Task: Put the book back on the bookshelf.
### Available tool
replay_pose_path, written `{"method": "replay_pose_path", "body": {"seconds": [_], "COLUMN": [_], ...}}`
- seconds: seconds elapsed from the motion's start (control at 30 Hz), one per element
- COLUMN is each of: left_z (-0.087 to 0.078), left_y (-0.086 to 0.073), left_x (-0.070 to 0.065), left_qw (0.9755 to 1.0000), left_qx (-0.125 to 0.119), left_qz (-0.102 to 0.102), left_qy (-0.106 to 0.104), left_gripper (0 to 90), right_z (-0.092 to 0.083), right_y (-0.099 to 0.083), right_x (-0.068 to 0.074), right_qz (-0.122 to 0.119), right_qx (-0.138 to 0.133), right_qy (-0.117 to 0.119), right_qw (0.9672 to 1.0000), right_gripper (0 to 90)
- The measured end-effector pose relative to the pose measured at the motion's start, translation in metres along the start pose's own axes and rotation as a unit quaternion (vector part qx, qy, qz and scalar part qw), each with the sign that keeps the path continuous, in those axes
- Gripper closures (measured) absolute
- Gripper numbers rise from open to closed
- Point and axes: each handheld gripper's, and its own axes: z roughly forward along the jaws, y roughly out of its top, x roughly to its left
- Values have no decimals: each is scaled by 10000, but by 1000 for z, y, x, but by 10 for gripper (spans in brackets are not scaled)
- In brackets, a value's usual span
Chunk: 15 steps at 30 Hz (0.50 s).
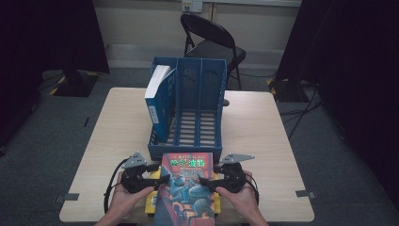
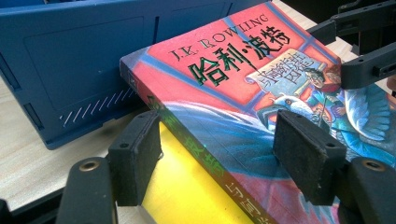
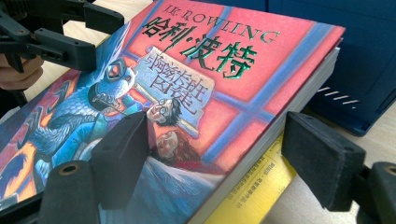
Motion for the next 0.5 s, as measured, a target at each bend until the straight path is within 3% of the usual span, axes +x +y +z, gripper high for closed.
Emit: {"method": "replay_pose_path", "body": {"seconds": [0.3, 0.5], "left_z": [2, 3], "left_y": [0, -1], "left_x": [-1, -2], "left_qw": [10000, 10000], "left_qx": [-38, -44], "left_qz": [11, 26], "left_qy": [-23, -25], "left_gripper": [318, 317], "right_z": [-5, -14], "right_y": [-1, 2], "right_x": [-4, -4], "right_qz": [342, 341], "right_qx": [-169, -353], "right_qy": [148, 201], "right_qw": [9992, 9986], "right_gripper": [328, 436]}}
